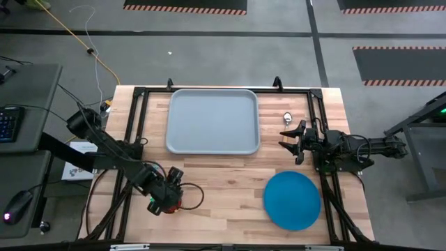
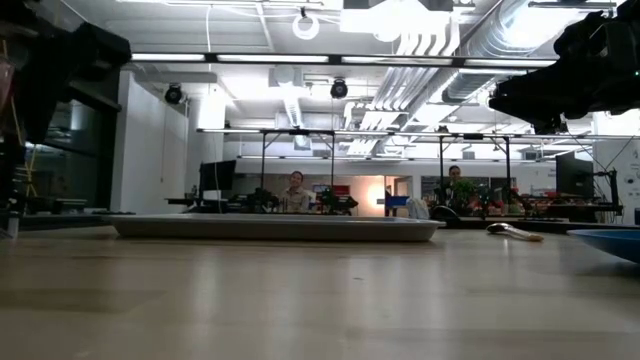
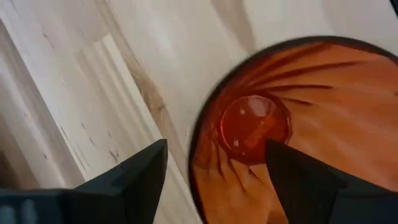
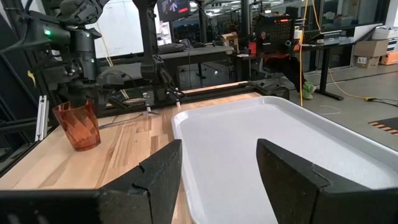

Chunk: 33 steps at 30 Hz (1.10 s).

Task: Pick and place plate/cup/fork/spoon on tray
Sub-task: Put the brown cup on the gray serving tray

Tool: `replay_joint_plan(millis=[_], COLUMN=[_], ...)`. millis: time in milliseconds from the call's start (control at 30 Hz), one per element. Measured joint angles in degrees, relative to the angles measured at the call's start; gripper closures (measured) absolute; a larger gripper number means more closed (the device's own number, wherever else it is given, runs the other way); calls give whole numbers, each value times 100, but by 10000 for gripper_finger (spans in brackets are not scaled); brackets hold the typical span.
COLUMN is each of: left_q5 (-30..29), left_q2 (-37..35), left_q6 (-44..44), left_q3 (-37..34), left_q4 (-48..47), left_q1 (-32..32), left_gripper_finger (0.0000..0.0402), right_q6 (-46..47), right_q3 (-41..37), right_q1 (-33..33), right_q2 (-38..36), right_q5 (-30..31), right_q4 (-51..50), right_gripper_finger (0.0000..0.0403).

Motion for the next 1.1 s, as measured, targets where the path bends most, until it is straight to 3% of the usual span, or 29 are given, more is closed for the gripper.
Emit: replay_joint_plan(millis=[167, 367, 467, 600, 667, 733, 833, 933, 1033, 1100], left_q5=[95, 193, -235, -1489, -1944, -1894, -1183, -394, 315, 467], left_q2=[54, 7, -185, -574, -792, -933, -843, -479, 96, 445], left_q6=[232, 802, 1063, 1794, 2240, 2589, 2753, 2369, 1721, 1534], left_q3=[0, 436, 963, 1686, 1999, 2237, 2464, 2490, 2490, 2466], left_q4=[-106, -1008, -1575, -2120, -2026, -1899, -1701, -1603, -1682, -1854], left_q1=[294, 723, 1001, 1670, 2370, 3355, 5115, 6728, 7826, 8268], left_gripper_finger=[207, 382, 389, 395, 396, 397, 398, 399, 399, 400], right_q6=[2, 0, 0, 2, 0, 0, 2, 0, 0, 0], right_q3=[-2, 1, 0, 0, 0, -1, -2, -1, -2, 1], right_q1=[1, 1, 1, -1, 1, -1, 0, -1, 1, 0], right_q2=[1, 1, 0, -1, -1, -1, 1, 1, 1, 1], right_q5=[0, 0, 1, 0, 0, 2, 0, 0, -2, -7], right_q4=[1, 1, 1, 0, -2, 1, -2, -2, -2, -2], right_gripper_finger=[203, 203, 203, 203, 203, 203, 203, 203, 203, 203])
